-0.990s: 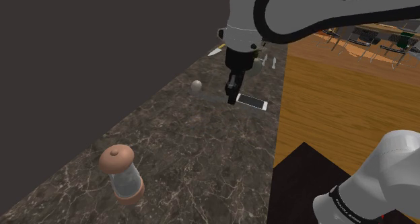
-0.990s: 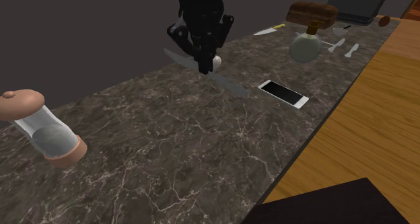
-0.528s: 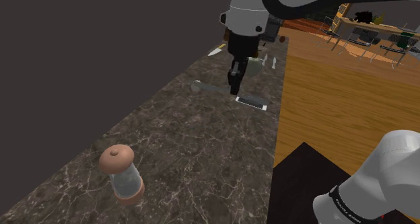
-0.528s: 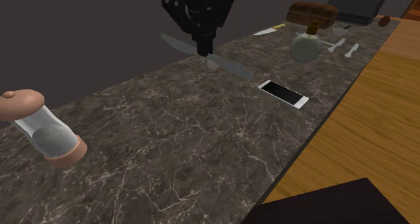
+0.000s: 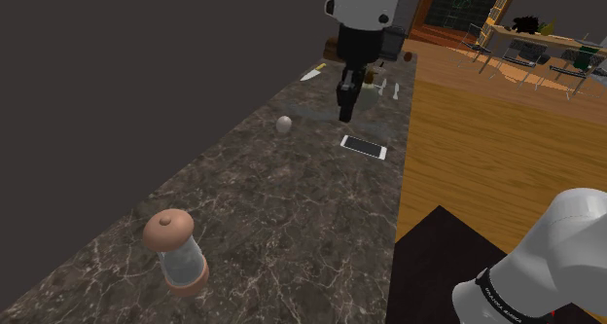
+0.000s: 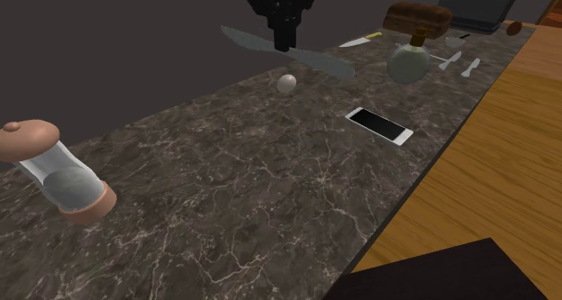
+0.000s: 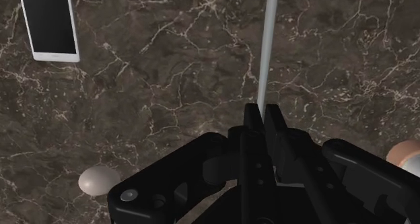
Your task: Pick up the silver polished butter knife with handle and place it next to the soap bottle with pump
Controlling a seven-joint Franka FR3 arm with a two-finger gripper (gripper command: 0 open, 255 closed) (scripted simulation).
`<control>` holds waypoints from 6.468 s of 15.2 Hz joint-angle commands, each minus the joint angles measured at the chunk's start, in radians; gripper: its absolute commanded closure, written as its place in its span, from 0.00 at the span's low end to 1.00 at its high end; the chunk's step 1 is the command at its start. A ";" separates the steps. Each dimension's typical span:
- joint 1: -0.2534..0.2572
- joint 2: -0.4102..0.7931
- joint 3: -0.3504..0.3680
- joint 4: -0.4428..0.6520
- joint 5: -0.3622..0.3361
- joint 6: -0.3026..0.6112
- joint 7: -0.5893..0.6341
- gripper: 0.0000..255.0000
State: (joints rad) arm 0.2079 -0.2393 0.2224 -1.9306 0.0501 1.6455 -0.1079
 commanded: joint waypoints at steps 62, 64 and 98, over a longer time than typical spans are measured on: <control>-0.330 0.333 -0.473 -0.031 -0.067 0.372 -0.782 1.00; -0.331 0.343 -0.472 -0.047 -0.065 0.398 -0.783 1.00; -0.329 0.357 -0.471 -0.054 -0.061 0.418 -0.782 0.00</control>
State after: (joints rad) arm -0.1216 0.1181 -0.2486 -1.9842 -0.0107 2.0643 -0.8898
